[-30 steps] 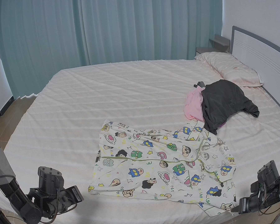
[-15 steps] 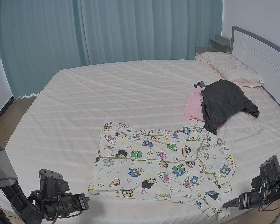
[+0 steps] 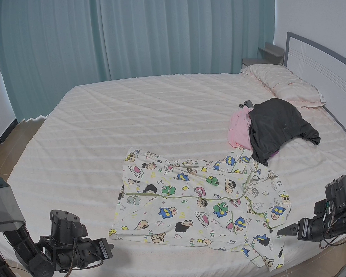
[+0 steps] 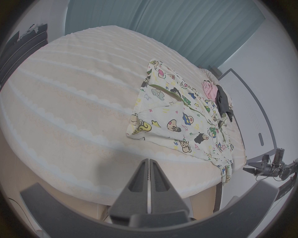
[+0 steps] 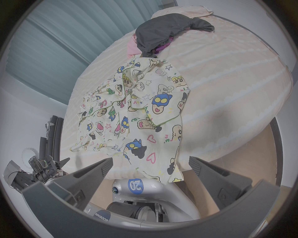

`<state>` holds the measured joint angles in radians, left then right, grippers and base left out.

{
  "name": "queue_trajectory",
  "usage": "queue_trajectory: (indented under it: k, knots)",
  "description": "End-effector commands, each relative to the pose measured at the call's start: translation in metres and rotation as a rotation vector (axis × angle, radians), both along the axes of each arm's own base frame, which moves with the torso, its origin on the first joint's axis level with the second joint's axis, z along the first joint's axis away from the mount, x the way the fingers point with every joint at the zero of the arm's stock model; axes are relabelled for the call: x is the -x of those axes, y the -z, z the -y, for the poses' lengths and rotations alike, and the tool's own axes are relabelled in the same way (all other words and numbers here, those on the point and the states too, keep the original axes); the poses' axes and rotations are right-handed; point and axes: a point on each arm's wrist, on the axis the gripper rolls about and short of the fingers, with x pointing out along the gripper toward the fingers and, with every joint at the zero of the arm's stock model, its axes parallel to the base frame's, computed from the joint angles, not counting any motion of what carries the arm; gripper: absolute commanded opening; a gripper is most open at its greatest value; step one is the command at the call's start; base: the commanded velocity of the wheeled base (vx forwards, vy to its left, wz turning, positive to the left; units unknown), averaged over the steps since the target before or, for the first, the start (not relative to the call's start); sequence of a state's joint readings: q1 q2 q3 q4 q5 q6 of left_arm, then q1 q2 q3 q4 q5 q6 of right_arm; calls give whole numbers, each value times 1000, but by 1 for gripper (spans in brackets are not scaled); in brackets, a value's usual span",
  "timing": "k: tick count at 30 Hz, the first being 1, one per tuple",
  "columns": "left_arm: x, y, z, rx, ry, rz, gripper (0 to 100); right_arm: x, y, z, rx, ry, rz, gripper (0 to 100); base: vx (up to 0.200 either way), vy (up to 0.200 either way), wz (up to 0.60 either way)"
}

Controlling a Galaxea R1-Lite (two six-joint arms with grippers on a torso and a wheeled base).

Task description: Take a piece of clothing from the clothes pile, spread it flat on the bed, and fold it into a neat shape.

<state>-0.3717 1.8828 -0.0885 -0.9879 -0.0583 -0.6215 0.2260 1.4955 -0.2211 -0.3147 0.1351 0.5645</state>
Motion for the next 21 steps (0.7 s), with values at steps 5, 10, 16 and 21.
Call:
queue_trajectory:
  k: [5,10,16,21]
  knots:
    - [-10,3,4,9,1,21,0,-1,1,0,-23,-11,5,100,-40,0,0]
    - [-13,10,5,4,-3,14,0,-1,0,-1,-48,-29,3,100,0,0,0]
    - [-23,16,8,10,-8,35,0,1,0,-1,-54,-32,1,100,0,0,0]
    - [-34,18,10,1,-11,64,100,1,0,-1,-52,-32,3,100,0,0,0]
